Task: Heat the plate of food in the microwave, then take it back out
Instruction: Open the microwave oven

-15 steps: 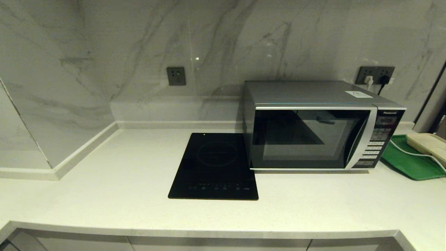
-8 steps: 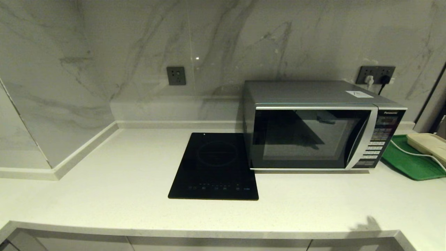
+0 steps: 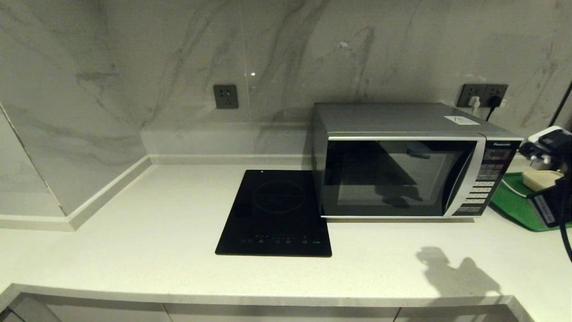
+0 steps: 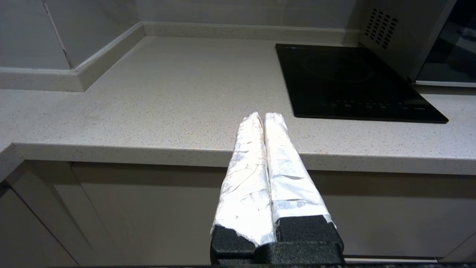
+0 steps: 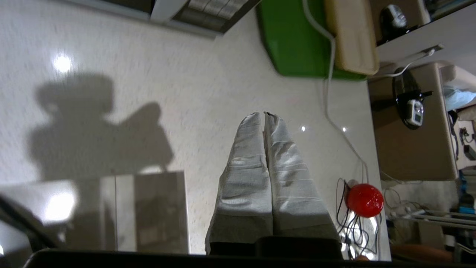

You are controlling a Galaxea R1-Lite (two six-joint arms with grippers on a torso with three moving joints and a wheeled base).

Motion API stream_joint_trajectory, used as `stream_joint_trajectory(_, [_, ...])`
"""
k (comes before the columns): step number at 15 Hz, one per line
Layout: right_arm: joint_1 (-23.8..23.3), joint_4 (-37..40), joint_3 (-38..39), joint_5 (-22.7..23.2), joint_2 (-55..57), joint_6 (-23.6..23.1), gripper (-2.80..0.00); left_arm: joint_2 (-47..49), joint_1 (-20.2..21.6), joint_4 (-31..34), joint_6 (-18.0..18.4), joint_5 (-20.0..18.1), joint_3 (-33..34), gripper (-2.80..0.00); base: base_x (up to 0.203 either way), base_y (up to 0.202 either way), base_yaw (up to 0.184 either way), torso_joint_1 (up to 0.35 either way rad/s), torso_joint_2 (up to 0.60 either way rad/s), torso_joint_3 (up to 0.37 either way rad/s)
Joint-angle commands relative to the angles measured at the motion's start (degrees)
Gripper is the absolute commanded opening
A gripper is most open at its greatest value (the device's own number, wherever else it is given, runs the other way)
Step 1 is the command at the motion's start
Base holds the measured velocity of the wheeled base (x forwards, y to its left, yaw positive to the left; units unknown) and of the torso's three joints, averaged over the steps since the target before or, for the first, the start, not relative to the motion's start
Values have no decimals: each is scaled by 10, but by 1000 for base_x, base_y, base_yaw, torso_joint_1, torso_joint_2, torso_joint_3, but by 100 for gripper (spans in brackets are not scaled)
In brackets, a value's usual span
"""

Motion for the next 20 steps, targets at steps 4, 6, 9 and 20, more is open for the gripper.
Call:
stream_joint_trajectory(4, [33,-11,43,-44,85,3,0,0,0,0,0,0,0,-280,0,0,0,0,0,0])
stream_joint_trajectory(6, [51,-41,40,-46,118,42,0,0,0,0,0,0,0,-280,0,0,0,0,0,0])
stream_joint_trajectory(9, [99,-58,19,-68,166,128,0,0,0,0,0,0,0,-280,0,0,0,0,0,0])
stream_joint_trajectory(20, [172,-67,-127,-335,338,538,0,0,0,0,0,0,0,-280,0,0,0,0,0,0])
